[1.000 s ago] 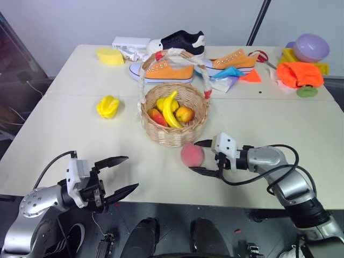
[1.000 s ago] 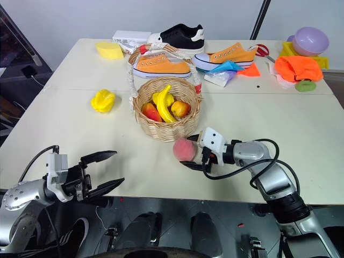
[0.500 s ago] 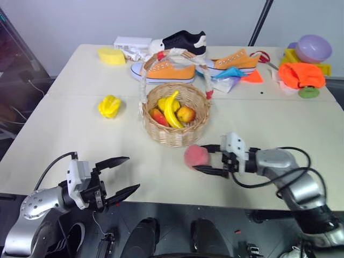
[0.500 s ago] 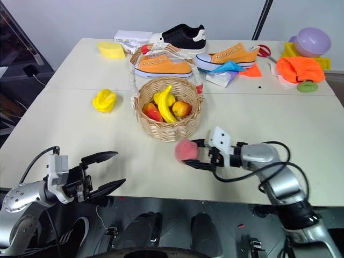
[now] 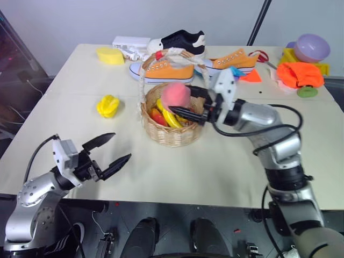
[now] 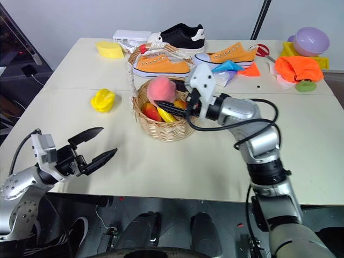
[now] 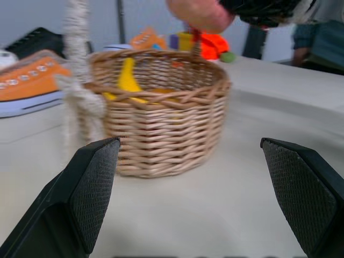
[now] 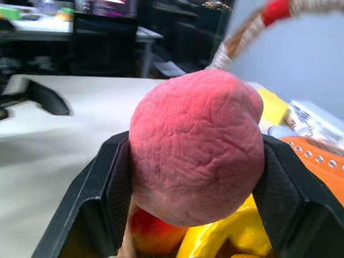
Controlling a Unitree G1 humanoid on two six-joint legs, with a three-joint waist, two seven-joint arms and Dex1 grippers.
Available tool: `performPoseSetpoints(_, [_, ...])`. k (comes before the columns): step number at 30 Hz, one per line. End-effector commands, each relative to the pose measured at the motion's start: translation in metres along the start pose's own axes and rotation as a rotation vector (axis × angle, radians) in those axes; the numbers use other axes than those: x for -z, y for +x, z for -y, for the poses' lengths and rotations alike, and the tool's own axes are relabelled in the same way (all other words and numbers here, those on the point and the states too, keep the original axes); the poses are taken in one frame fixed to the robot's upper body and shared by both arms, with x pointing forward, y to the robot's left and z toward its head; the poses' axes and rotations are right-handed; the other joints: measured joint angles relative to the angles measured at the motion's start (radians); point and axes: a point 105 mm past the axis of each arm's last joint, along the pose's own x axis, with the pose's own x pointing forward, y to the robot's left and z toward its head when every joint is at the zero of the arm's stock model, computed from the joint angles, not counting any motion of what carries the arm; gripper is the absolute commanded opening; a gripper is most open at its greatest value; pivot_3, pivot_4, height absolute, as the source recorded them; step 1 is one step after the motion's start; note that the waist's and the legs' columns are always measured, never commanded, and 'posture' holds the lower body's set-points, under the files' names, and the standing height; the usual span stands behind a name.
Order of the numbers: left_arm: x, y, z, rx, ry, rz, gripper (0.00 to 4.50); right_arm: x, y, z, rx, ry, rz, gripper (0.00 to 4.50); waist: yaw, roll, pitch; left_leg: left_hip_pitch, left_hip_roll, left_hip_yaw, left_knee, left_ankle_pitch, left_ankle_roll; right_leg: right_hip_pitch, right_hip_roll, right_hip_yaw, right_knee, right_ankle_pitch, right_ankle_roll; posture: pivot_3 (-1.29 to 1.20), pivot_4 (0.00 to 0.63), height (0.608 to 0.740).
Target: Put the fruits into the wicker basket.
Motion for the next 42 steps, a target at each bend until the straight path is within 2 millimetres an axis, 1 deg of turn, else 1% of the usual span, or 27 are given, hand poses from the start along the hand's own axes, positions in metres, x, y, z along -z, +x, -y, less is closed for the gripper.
performPoseSetpoints(1, [-0.007, -0.001, -0.001, -0.015, 0.038, 0.021, 4.5, -0.007, 0.005, 0.008, 0.032, -0.09, 0.019, 4.49, 0.0, 0.0, 0.0, 0.0, 0.0, 0.0, 0.0, 0.0, 0.0, 0.0, 0.0, 0.0, 0.0, 0.0, 0.0, 0.0, 0.15, 0.74])
performPoseSetpoints(5, [-0.007, -0.002, -0.001, -0.035, 0.044, 0.021, 4.5, -0.004, -0.002, 0.006, 0.021, -0.082, 0.018, 4.49, -0.001, 0.0, 0.0, 0.0, 0.0, 0.0, 0.0, 0.0, 0.0, 0.0, 0.0, 0.0, 0.0, 0.0, 0.0, 0.0, 0.15, 0.74])
performPoseSetpoints(8, [-0.006, -0.006, -0.012, -0.103, 0.053, 0.019, 4.5, -0.008, -0.017, -0.004, -0.038, -0.032, 0.044, 4.49, -0.001, 0.0, 0.0, 0.0, 0.0, 0.0, -0.001, 0.0, 0.0, -0.001, 0.0, 0.0, 0.0, 0.0, 0.0, 0.0, 0.15, 0.74])
performPoseSetpoints(10, [-0.003, -0.008, -0.028, -0.193, 0.066, 0.007, 4.5, -0.017, -0.034, -0.015, -0.101, 0.013, 0.094, 4.49, 0.003, 0.0, 0.0, 0.0, 0.0, 0.0, -0.001, -0.001, 0.002, -0.001, 0.0, 0.0, 0.0, 0.0, 0.0, 0.0, 0.15, 0.74])
performPoseSetpoints(11, [0.0, -0.007, -0.041, -0.262, 0.096, -0.014, 4.5, -0.015, -0.045, -0.021, -0.124, 0.031, 0.087, 4.49, 0.007, 0.0, 0.0, 0.0, 0.0, 0.0, -0.001, -0.001, 0.002, 0.0, 0.0, 0.0, 0.0, 0.0, 0.0, 0.0, 0.15, 0.74])
performPoseSetpoints(12, [0.001, -0.007, -0.05, -0.309, 0.119, -0.029, 4.5, -0.014, -0.052, -0.026, -0.135, 0.042, 0.077, 4.49, 0.007, 0.0, 0.0, 0.0, 0.0, -0.001, -0.001, -0.002, 0.003, 0.0, 0.0, 0.0, 0.0, 0.0, 0.0, 0.0, 0.15, 0.74])
performPoseSetpoints(13, [0.003, -0.006, -0.058, -0.353, 0.125, -0.04, 4.5, -0.008, -0.059, -0.03, -0.145, 0.016, 0.046, 4.49, 0.007, 0.0, 0.0, 0.0, 0.0, -0.001, 0.0, -0.002, 0.003, 0.0, 0.0, -0.001, 0.0, 0.0, 0.0, 0.0, 0.15, 0.74])
performPoseSetpoints(15, [0.004, 0.0, -0.078, -0.459, 0.138, -0.046, 4.5, 0.008, -0.078, -0.042, -0.19, -0.059, -0.066, 4.49, 0.005, 0.0, 0.0, 0.0, 0.0, -0.001, 0.0, -0.002, 0.003, 0.001, 0.0, -0.001, 0.0, 0.0, 0.001, 0.0, 0.15, 0.74])
performPoseSetpoints(16, [0.005, 0.004, -0.094, -0.542, 0.155, -0.059, 4.5, 0.015, -0.086, -0.046, -0.205, -0.114, -0.119, 4.49, 0.01, 0.0, 0.0, 0.0, 0.0, 0.0, 0.0, -0.002, 0.003, 0.001, 0.0, 0.0, 0.0, 0.0, 0.001, 0.0, 0.15, 0.74])
performPoseSetpoints(17, [0.005, 0.009, -0.106, -0.597, 0.163, -0.057, 4.5, 0.016, -0.091, -0.048, -0.201, -0.13, -0.14, 4.49, 0.011, -0.001, 0.0, 0.0, -0.001, -0.001, 0.0, -0.002, 0.003, 0.001, 0.0, -0.001, 0.0, 0.001, 0.001, 0.0, 0.15, 0.74])
performPoseSetpoints(19, [0.009, 0.019, -0.126, -0.674, 0.163, -0.081, 4.5, 0.015, -0.09, -0.044, -0.154, -0.151, -0.149, 4.49, 0.002, -0.001, 0.0, 0.0, 0.0, 0.0, 0.001, -0.002, 0.003, 0.001, 0.001, -0.001, 0.001, 0.001, 0.002, 0.0, 0.15, 0.74])
performPoseSetpoints(21, [0.011, 0.029, -0.134, -0.679, 0.167, -0.096, 4.5, 0.016, -0.088, -0.042, -0.132, -0.165, -0.149, 4.49, -0.007, -0.002, 0.0, 0.0, 0.0, 0.001, 0.001, -0.001, 0.002, -0.001, 0.001, 0.0, 0.003, 0.002, 0.003, 0.0, 0.15, 0.74])
performPoseSetpoints(24, [0.02, 0.052, -0.151, -0.707, 0.087, -0.143, 4.5, 0.018, -0.084, -0.047, -0.136, -0.143, -0.137, 4.49, -0.001, -0.002, 0.0, 0.0, 0.0, 0.0, 0.001, 0.0, 0.001, -0.001, 0.001, 0.0, 0.003, 0.002, 0.003, 0.0, 0.15, 0.74])
performPoseSetpoints(25, [0.025, 0.06, -0.154, -0.71, 0.088, -0.185, 4.5, 0.017, -0.083, -0.047, -0.136, -0.147, -0.135, 4.49, 0.001, -0.003, 0.001, 0.0, 0.0, 0.0, 0.001, 0.0, 0.001, -0.001, 0.001, 0.0, 0.003, 0.002, 0.003, 0.0, 0.15, 0.74])
performPoseSetpoints(26, [0.027, 0.067, -0.155, -0.712, 0.051, -0.198, 4.5, 0.015, -0.082, -0.045, -0.125, -0.153, -0.129, 4.49, 0.001, -0.004, 0.001, 0.0, 0.0, 0.0, 0.001, 0.0, 0.0, -0.001, 0.001, 0.0, 0.003, 0.002, 0.003, 0.0, 0.15, 0.74])
performPoseSetpoints(28, [0.034, 0.073, -0.161, -0.749, 0.076, -0.286, 4.5, 0.013, -0.08, -0.042, -0.112, -0.157, -0.122, 4.49, 0.001, -0.004, 0.002, -0.001, -0.001, 0.0, 0.002, 0.001, -0.001, -0.001, 0.001, 0.0, 0.002, 0.002, 0.004, 0.0, 0.15, 0.74])
performPoseSetpoints(31, [0.024, 0.089, -0.159, -0.724, 0.058, -0.277, 4.5, 0.014, -0.077, -0.042, -0.107, -0.153, -0.119, 4.49, 0.001, -0.005, 0.002, -0.001, -0.001, 0.0, 0.002, 0.001, -0.001, -0.001, 0.001, 0.0, 0.002, 0.002, 0.004, 0.0, 0.15, 0.74])
performPoseSetpoints(34, [0.023, 0.097, -0.158, -0.709, 0.038, -0.314, 4.5, 0.014, -0.075, -0.044, -0.108, -0.148, -0.111, 4.49, 0.0, -0.006, 0.002, -0.001, -0.001, 0.0, 0.002, 0.002, -0.002, -0.002, 0.001, 0.0, 0.003, 0.002, 0.004, 0.0, 0.15, 0.74])
performPoseSetpoints(35, [0.025, 0.099, -0.158, -0.703, 0.019, -0.351, 4.5, 0.014, -0.074, -0.044, -0.106, -0.145, -0.108, 4.49, 0.0, -0.006, 0.002, -0.001, -0.001, 0.0, 0.002, 0.002, -0.002, -0.001, 0.001, 0.0, 0.003, 0.002, 0.004, 0.0, 0.15, 0.74])
performPoseSetpoints(37, [0.034, 0.097, -0.159, -0.706, 0.013, -0.453, 4.5, 0.014, -0.072, -0.043, -0.104, -0.146, -0.104, 4.49, 0.0, -0.006, 0.002, -0.001, -0.001, 0.0, 0.002, 0.002, -0.002, -0.001, 0.001, 0.0, 0.003, 0.002, 0.004, 0.0, 0.15, 0.74])
performPoseSetpoints(39, [0.037, 0.098, -0.157, -0.677, -0.016, -0.466, 4.5, 0.014, -0.072, -0.041, -0.096, -0.143, -0.101, 4.49, -0.002, -0.006, 0.002, -0.001, -0.001, 0.0, 0.002, 0.002, -0.002, -0.001, 0.001, 0.0, 0.003, 0.002, 0.004, 0.0, 0.15, 0.74])
performPoseSetpoints(42, [0.045, 0.092, -0.159, -0.684, -0.019, -0.498, 4.5, 0.015, -0.072, -0.039, -0.092, -0.145, -0.103, 4.49, -0.002, -0.005, 0.002, -0.001, -0.001, 0.0, 0.002, 0.002, -0.003, -0.002, 0.001, 0.0, 0.003, 0.002, 0.004, 0.0, 0.15, 0.74])
